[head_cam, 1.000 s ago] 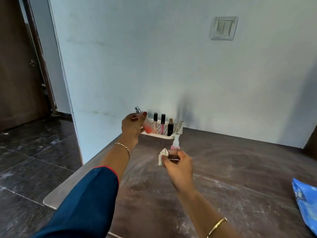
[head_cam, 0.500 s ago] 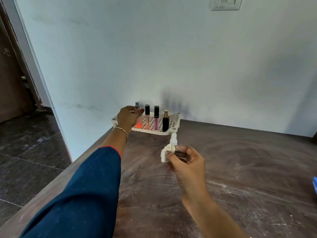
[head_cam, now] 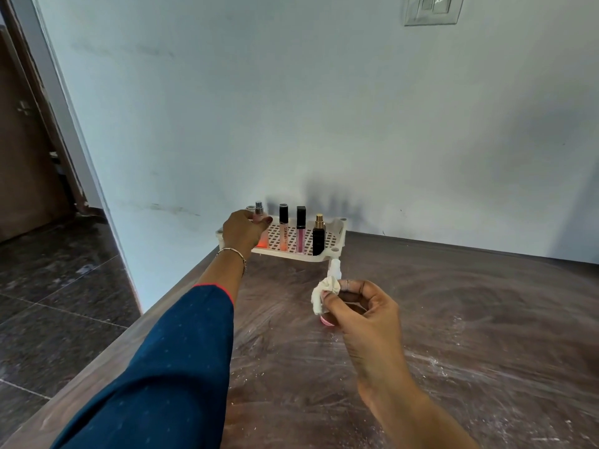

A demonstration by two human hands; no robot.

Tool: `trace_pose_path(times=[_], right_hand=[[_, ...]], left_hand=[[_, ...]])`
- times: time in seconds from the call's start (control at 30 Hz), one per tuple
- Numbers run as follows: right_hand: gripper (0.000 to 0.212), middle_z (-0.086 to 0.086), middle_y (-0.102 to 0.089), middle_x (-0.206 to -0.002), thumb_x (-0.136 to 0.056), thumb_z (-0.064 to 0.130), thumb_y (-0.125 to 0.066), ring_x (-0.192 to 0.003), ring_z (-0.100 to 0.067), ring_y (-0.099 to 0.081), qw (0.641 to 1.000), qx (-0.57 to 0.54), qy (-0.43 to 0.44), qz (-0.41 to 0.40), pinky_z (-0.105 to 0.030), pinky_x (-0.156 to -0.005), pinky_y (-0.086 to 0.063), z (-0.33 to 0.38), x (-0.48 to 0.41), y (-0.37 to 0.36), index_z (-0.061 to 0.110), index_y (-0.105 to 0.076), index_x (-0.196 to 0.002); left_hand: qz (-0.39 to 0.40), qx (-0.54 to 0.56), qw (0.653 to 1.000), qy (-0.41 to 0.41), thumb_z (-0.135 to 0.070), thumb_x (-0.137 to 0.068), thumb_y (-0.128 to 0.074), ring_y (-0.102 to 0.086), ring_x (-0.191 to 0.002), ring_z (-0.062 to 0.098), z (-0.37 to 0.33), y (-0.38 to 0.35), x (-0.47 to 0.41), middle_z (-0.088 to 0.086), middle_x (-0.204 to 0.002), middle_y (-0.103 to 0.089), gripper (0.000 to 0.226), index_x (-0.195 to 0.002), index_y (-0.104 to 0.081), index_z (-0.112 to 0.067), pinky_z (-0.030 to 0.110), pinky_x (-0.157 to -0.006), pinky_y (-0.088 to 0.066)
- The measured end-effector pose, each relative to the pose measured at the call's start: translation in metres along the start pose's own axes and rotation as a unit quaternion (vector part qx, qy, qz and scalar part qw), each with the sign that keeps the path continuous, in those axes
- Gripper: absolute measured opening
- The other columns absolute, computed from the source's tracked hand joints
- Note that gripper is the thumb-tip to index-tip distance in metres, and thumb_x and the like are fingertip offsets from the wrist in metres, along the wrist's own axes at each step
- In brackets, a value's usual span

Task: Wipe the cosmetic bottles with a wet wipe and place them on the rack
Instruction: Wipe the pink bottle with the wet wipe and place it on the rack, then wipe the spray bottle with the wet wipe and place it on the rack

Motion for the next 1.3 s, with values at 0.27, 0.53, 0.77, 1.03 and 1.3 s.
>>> trace_pose_path(times=[0.27,0.53,0.77,1.03,1.3], right_hand=[[0.016,-0.007,-0.073,-0.085,-0.078,0.001,-0.074,-0.087,-0.028,-0.07,1.0,0.001,0.001,-0.018,-0.041,-0.08,-0.058,0.0,0.0,0.008,0.011,-0.069,-0.09],[0.015,-0.01,-0.071,-0.086,-0.08,-0.003,-0.07,-0.082,-0.023,-0.07,0.998,-0.042,-0.02,-0.046,-0.033,-0.074,-0.059,-0.003,0.016,0.029,0.008,-0.066,-0.089],[0.016,-0.013,-0.07,-0.089,-0.08,-0.004,-0.071,-0.079,-0.019,-0.068,0.996,-0.03,-0.019,-0.079,-0.025,-0.067,-0.055,-0.01,0.028,0.053,0.006,-0.064,-0.091],[0.015,-0.011,-0.07,-0.086,-0.08,-0.004,-0.07,-0.076,-0.017,-0.066,0.995,-0.034,-0.01,-0.097,-0.031,-0.076,-0.055,-0.001,0.039,0.074,0.006,-0.063,-0.09],[0.016,-0.001,-0.067,-0.085,-0.084,0.001,-0.067,-0.078,-0.01,-0.063,0.992,-0.02,0.029,-0.121,-0.02,-0.07,-0.052,0.015,0.056,0.108,0.013,-0.061,-0.094]], left_hand=[[0.004,-0.003,1.0,-0.004,-0.039,-0.073,-0.079,-0.052,-0.122,0.028,-0.007,0.01,0.004,0.012,-0.131,-0.055,0.072,-0.13,-0.049,-0.008,0.034,-0.099,-0.041],[-0.045,0.059,0.982,-0.174,-0.026,-0.083,-0.069,-0.057,-0.096,0.02,-0.085,0.043,0.055,-0.001,-0.095,-0.061,0.027,-0.106,-0.061,-0.014,0.028,-0.087,-0.044],[0.239,0.003,0.95,-0.199,-0.037,-0.085,-0.068,-0.061,-0.078,0.009,-0.114,-0.015,0.125,-0.004,-0.085,-0.068,0.024,-0.093,-0.068,-0.014,0.014,-0.067,-0.046],[0.323,-0.114,0.917,-0.203,-0.014,-0.075,-0.079,-0.064,-0.1,0.021,-0.086,-0.035,0.149,0.011,-0.106,-0.07,0.037,-0.11,-0.067,-0.005,0.033,-0.095,-0.049],[0.35,0.002,0.923,-0.16,-0.008,-0.084,-0.069,-0.062,-0.096,0.015,-0.084,-0.031,0.182,0.012,-0.109,-0.069,0.03,-0.113,-0.063,-0.004,0.021,-0.083,-0.049]])
Point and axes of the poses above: each hand's wrist, its own x-axis away from the middle knuckle, its own y-axis out of the back of the hand, z = x × y, the point moved 8 cm from there along -x, towards the middle knuckle
